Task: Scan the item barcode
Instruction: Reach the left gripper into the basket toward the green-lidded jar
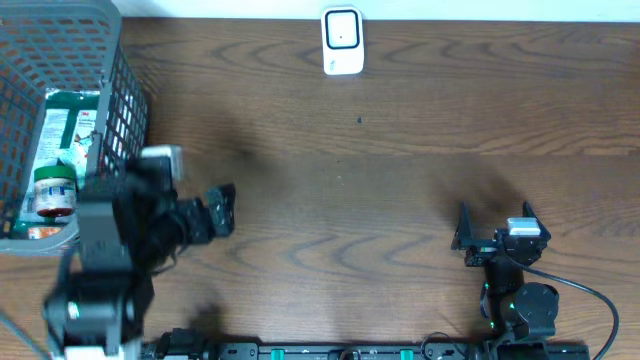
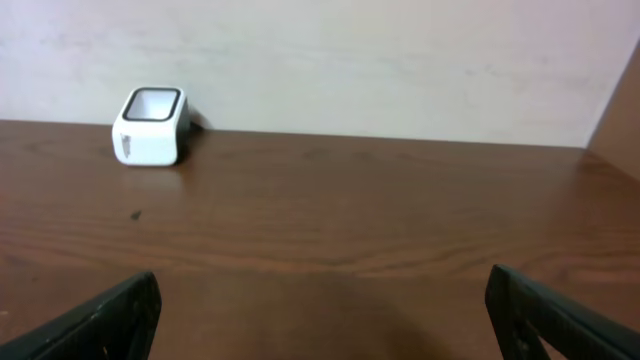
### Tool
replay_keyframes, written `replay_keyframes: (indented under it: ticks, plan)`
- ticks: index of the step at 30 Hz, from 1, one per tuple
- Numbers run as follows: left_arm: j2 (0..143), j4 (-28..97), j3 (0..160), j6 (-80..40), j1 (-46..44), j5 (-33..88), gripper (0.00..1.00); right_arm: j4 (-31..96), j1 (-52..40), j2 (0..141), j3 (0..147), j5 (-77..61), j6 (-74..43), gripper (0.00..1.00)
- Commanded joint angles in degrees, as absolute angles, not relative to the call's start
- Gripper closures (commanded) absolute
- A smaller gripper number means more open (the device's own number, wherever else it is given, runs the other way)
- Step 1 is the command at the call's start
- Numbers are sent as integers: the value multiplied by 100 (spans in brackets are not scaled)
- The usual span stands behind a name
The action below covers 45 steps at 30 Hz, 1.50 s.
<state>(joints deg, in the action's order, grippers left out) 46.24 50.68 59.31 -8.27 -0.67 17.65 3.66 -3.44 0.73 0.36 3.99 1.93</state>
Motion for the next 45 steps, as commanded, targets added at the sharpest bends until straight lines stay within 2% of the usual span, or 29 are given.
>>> replay_keyframes:
  ticks: [1,8,13,16,18,21,28,35,39,43,45]
  plan:
    - [5774,5874,7286,-862,-73,2018,0,390,-294,60,30,377,224,1]
    - [7649,7618,10003,-862,-73,2036,0,390,-294,60,30,377,224,1]
    - [8154,7548,10956,-860,-71,2161,0,390,-294,60,30,377,224,1]
    - [8086,6917,10991,-862,-12,2080,0,390,-294,60,30,377,224,1]
    - [8020,6543,10991,-864,75,1885,7,390,-294,60,30,377,224,1]
    - [7979,6375,11093,-867,331,1459,8,390,-294,60,30,377,224,1]
    - [8060,6486,11203,-891,1743,-410,8,390,-294,60,30,377,224,1]
    - [8586,6471,11192,-1017,2985,-410,7,390,-294,60,30,377,224,1]
    - [9170,6462,11157,-1015,3334,-410,7,390,-294,60,30,377,224,1]
    - [9789,6525,11039,-812,3426,-410,0,390,-294,60,30,377,224,1]
    - [10110,6580,11024,-607,3433,-410,2,390,-294,60,30,377,224,1]
